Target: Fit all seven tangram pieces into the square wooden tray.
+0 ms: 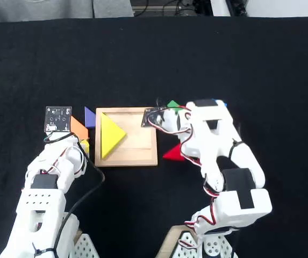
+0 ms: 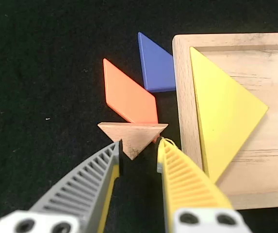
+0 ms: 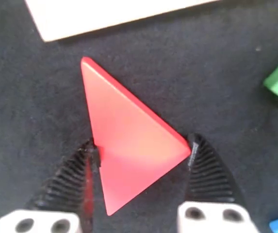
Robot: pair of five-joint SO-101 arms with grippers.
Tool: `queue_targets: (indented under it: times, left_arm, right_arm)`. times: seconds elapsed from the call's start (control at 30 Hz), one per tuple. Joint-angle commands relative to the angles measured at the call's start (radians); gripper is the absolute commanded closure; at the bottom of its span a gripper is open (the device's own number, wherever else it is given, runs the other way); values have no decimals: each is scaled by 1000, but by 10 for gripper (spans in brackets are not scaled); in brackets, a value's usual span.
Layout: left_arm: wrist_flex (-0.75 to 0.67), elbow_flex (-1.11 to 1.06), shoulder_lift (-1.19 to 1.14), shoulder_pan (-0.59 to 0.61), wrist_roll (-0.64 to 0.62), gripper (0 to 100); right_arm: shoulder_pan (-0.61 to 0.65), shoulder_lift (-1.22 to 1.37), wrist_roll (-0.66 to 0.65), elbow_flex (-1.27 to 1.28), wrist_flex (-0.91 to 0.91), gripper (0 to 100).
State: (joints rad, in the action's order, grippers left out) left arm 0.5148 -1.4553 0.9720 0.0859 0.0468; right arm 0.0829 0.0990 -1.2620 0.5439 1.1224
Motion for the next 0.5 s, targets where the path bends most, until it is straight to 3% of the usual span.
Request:
queue_targets:
  times: [0.0, 0.27, 0.47]
  left_arm:
    - [-23, 7, 2, -16, 11, 863]
    - [-23, 7, 2, -16, 11, 863]
    - [-23, 5, 2, -16, 11, 863]
  right_arm:
    - [18, -88, 44, -64, 37, 874]
    - [21, -223, 46, -156, 199, 874]
    - [124, -231, 51, -214, 304, 874]
